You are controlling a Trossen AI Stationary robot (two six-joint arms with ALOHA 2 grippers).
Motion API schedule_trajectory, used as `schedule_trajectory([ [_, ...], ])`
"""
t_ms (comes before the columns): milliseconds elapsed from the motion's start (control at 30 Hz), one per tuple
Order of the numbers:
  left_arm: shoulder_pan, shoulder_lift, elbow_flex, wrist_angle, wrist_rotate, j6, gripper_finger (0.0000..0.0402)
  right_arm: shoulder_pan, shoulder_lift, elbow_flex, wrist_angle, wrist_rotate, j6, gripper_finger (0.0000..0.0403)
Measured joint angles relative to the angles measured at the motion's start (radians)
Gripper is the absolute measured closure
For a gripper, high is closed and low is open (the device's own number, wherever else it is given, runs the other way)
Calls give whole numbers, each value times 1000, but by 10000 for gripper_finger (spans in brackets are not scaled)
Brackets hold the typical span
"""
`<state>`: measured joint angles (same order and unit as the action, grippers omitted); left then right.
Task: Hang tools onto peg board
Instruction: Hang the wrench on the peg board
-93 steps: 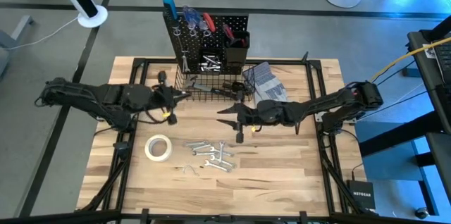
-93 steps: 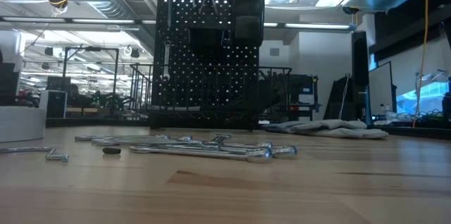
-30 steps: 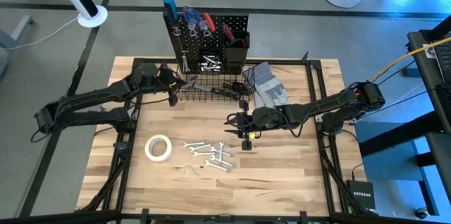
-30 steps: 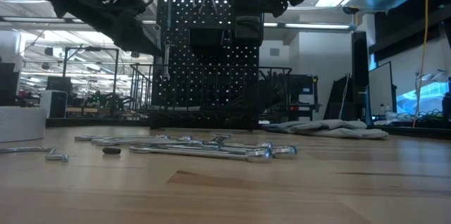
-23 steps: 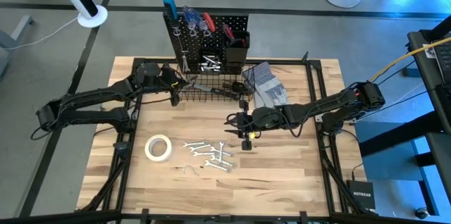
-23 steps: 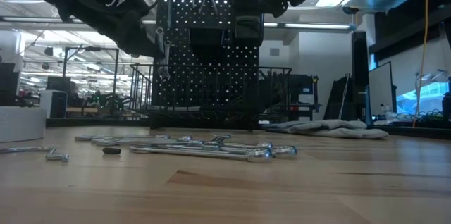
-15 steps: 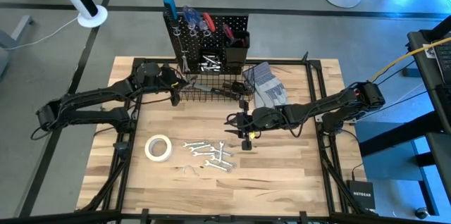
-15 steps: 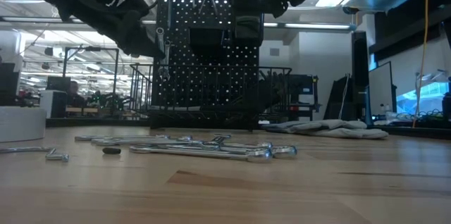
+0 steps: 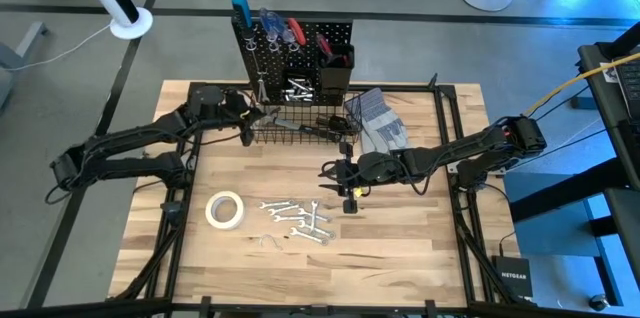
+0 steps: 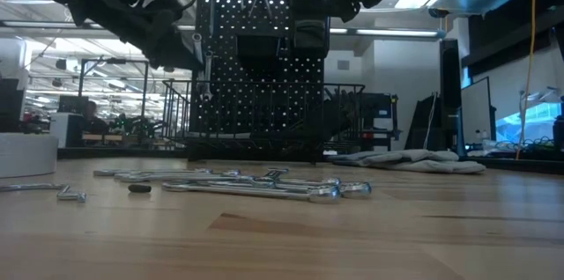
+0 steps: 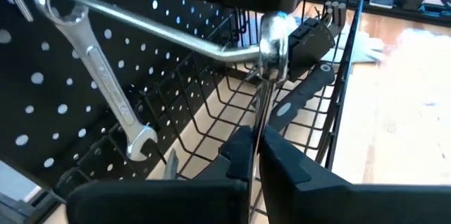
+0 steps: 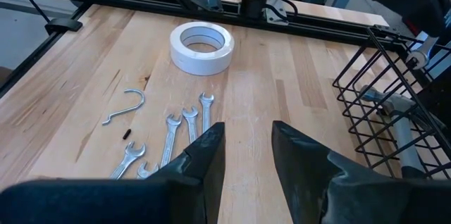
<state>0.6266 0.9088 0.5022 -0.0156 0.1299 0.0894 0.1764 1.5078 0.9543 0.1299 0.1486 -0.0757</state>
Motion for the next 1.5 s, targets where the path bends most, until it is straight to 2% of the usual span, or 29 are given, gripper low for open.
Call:
schedule_trajectory([
  [267, 23, 61, 1, 23, 1, 9, 396, 0, 0, 0, 0, 0, 0, 281],
  [800, 90, 150, 1, 253, -46, 22, 392, 0, 0, 0, -1, 0, 0, 281],
  [1033, 90, 202, 1, 307, -101, 42, 390, 0, 0, 0, -2, 0, 0, 281],
  [1267, 90, 214, 0, 325, -215, 11, 389, 0, 0, 0, -8, 0, 0, 281],
  [1500, 90, 213, 0, 373, -227, -45, 389, 0, 0, 0, -8, 0, -1, 281],
])
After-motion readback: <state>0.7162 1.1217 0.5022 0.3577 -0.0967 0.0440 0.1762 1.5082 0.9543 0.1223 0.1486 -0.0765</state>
